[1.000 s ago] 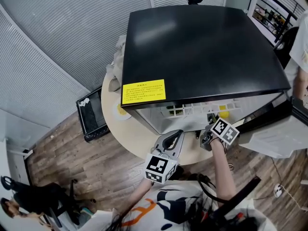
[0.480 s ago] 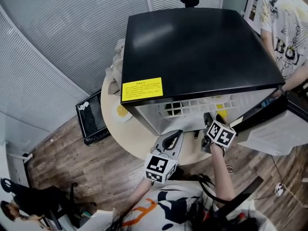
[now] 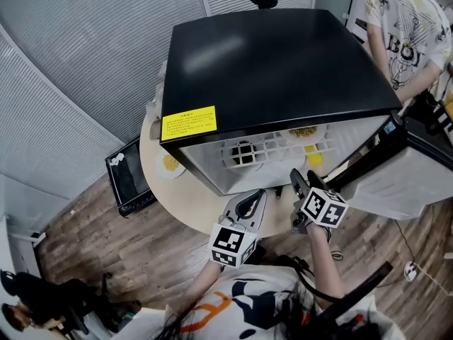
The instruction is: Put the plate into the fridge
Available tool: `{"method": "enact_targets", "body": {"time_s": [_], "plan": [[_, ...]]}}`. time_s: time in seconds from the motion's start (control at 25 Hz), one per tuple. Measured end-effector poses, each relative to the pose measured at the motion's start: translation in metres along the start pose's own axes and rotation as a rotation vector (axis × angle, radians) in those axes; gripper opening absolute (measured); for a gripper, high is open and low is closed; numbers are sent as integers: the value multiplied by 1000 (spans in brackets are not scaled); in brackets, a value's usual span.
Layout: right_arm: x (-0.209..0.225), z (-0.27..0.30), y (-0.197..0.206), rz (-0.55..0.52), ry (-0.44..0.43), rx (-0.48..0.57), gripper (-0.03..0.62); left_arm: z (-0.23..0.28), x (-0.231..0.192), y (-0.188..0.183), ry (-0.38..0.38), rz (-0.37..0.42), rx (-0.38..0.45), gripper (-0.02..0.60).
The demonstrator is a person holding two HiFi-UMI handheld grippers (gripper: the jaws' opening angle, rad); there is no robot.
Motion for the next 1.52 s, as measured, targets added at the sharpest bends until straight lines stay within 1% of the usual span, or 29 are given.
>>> {"method": "enact_targets", "body": {"time_s": [0.2, 0.32, 0.48, 0.6, 0.72, 0.84, 0.96, 1.04, 1.16, 1.2, 1.4, 1.52], "plan": [[-3, -28, 5, 9, -51, 0, 278, -1, 15, 4, -1, 1, 1, 11], [-3, -46, 5, -3, -68, 11, 278, -1, 27, 8, -10, 1, 0, 11], [1, -67, 16, 2, -131, -4, 274, 0, 46, 15, -28, 2, -1, 11], [6, -85, 20, -11, -152, -9, 250, -2, 65, 21, -41, 2, 1, 11], [11, -102, 22, -22, -186, -8, 245, -6, 86, 29, -55, -8, 9, 11], [15, -122, 22, -52, -209, 1, 208, -12, 106, 40, -79, -25, 14, 11], [18, -141, 31, -72, -253, -15, 185, -20, 125, 55, -112, -47, 9, 11], [20, -152, 36, -64, -281, -25, 162, -25, 136, 66, -136, -61, -1, 11], [21, -167, 47, -32, -344, -55, 122, -35, 152, 80, -165, -71, -21, 11], [21, -171, 50, -25, -359, -61, 117, -38, 156, 83, -173, -71, -26, 11], [16, -183, 59, 31, -391, -60, 106, -51, 169, 86, -194, -45, -51, 11], [15, -188, 60, 42, -383, -47, 91, -56, 175, 88, -195, -47, -54, 11]]}}
Point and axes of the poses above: the fingertips, and each gripper's own axes: z forward along the fingers, x to its right, y out of its underside, the point moved 10 cm from there along -z, backward along the fingers, and after that the axes turned 9 degrees about -z, right-handed, at the moved point
